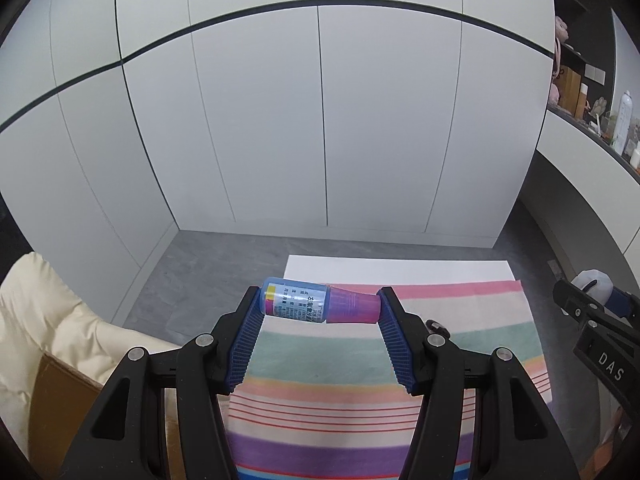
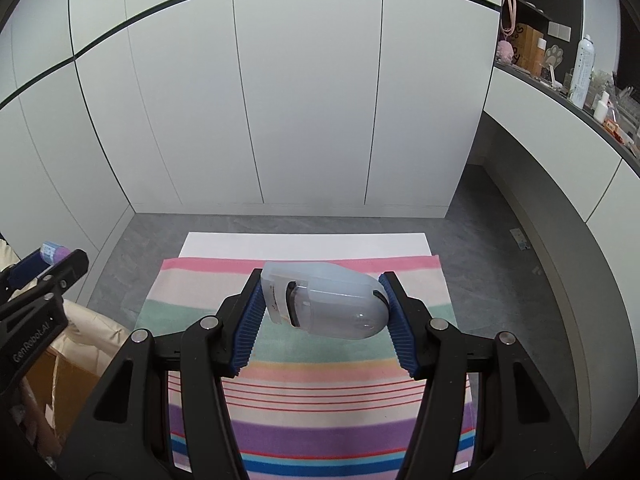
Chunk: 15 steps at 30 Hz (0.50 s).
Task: Organize objects
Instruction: 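Lift the lipstick tube and white case and carry them toward the box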
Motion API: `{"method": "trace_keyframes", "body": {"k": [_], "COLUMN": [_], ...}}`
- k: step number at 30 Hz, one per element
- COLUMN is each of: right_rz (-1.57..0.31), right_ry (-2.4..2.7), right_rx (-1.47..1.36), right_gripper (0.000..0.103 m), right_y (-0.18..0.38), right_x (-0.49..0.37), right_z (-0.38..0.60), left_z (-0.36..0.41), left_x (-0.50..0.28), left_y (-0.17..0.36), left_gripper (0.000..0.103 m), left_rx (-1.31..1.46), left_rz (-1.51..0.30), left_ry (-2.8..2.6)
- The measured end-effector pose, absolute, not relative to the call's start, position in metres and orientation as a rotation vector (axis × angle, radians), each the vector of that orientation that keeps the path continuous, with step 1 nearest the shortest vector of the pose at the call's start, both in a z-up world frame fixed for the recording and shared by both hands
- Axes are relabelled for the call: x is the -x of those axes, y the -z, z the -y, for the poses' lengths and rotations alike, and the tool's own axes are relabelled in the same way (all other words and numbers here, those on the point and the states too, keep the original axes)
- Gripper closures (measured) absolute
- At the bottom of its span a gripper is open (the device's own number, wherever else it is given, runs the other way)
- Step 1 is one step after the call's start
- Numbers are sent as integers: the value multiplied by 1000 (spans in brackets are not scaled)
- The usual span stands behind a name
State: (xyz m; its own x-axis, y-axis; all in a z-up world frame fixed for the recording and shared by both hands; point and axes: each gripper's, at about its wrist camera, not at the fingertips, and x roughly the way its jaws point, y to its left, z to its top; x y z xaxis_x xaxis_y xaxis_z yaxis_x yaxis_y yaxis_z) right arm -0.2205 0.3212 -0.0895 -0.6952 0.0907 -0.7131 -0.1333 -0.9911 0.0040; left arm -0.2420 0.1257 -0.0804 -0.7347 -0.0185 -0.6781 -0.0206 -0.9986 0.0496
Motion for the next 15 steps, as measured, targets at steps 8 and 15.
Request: {"method": "trace_keyframes", "body": {"k": [8, 15], "right_rz": [-59, -78], "right_ry": [-2793, -2794], "right_rx": [1176, 1214], "right_gripper": [44, 44], "right_y": [81, 82], "right_x": [190, 140], "right_z": [-325, -333], "left_z": [-115, -109], "left_x": [211, 166], "left_y": [69, 70], "left_gripper": [44, 44], "left_rx": [1160, 1231], "left_rz": [-71, -99], "left_ry": [-2900, -2860]}}
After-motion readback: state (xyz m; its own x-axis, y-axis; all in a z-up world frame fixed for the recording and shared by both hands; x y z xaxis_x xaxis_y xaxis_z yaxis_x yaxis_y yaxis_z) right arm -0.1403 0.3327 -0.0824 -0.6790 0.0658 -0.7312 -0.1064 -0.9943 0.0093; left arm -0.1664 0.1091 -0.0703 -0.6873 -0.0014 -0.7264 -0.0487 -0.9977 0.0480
